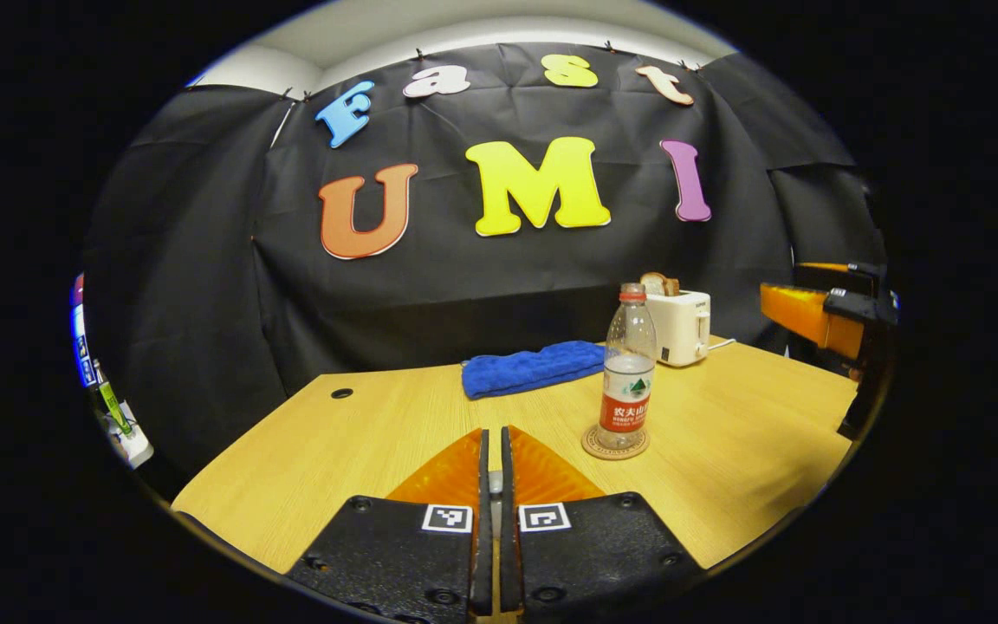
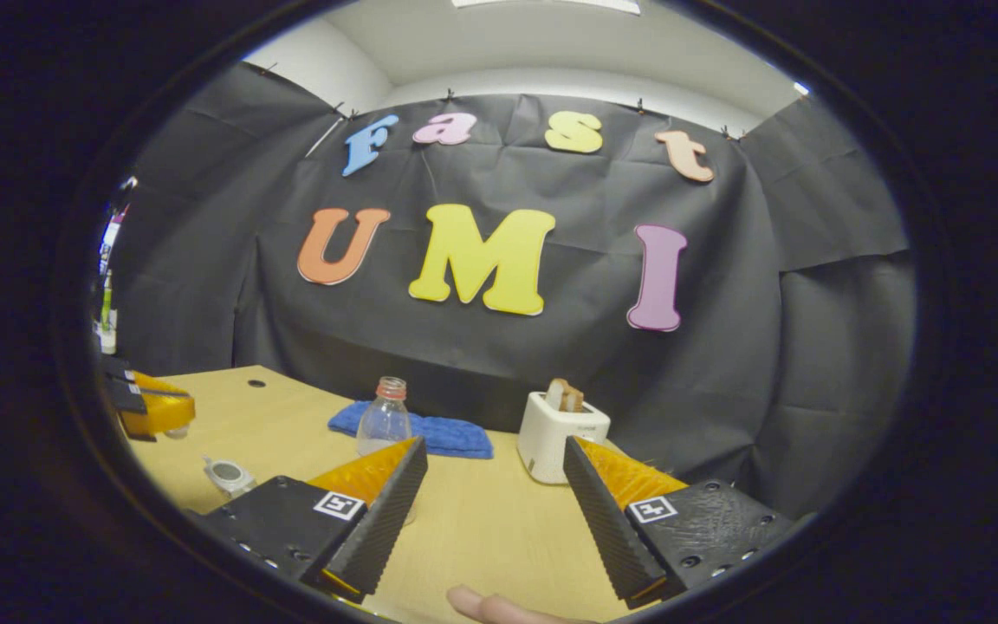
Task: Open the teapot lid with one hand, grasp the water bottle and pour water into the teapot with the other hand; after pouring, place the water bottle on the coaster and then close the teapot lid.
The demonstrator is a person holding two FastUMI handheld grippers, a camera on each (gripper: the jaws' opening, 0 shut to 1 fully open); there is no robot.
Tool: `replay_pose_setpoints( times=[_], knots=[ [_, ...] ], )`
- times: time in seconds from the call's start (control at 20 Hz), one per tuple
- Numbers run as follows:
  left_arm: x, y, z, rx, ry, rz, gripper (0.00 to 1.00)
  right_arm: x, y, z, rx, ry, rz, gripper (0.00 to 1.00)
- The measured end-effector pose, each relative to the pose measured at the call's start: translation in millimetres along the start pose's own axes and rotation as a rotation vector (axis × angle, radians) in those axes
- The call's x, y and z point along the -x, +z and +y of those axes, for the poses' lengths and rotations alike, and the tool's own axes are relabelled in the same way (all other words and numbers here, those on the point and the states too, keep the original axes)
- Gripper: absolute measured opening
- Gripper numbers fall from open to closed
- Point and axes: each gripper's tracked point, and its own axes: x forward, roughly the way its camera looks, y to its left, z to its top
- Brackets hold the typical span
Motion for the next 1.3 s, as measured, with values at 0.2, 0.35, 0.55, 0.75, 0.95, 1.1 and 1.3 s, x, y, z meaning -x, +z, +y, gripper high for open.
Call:
replay_pose_setpoints(
  times=[0.2,0.35,0.55,0.75,0.95,1.1,1.3],
  knots=[
    [-13,-10,-2,0.042,0.008,-0.017,0.06,5,-7,-9,-0.003,-0.009,-0.011,0.98],
    [-19,-9,-12,0.12,-0.044,-0.048,0.07,2,-14,-10,0.004,0.004,-0.003,0.95],
    [-22,-7,-20,0.149,-0.088,-0.07,0.07,-5,-17,-24,0.012,-0.008,-0.001,0.95],
    [-30,-10,-22,0.15,-0.087,-0.066,0.07,-5,-18,-46,-0.03,-0.038,0.014,0.98],
    [-37,-19,-18,0.14,-0.061,-0.051,0.06,-1,-11,-62,-0.062,-0.058,0.011,0.95],
    [-43,-28,-24,0.16,-0.069,-0.029,0.07,2,-9,-62,-0.044,-0.041,-0.007,0.95],
    [-47,-43,-22,0.173,-0.055,0.004,0.07,2,-10,-62,-0.014,-0.041,-0.006,0.95]
  ],
)
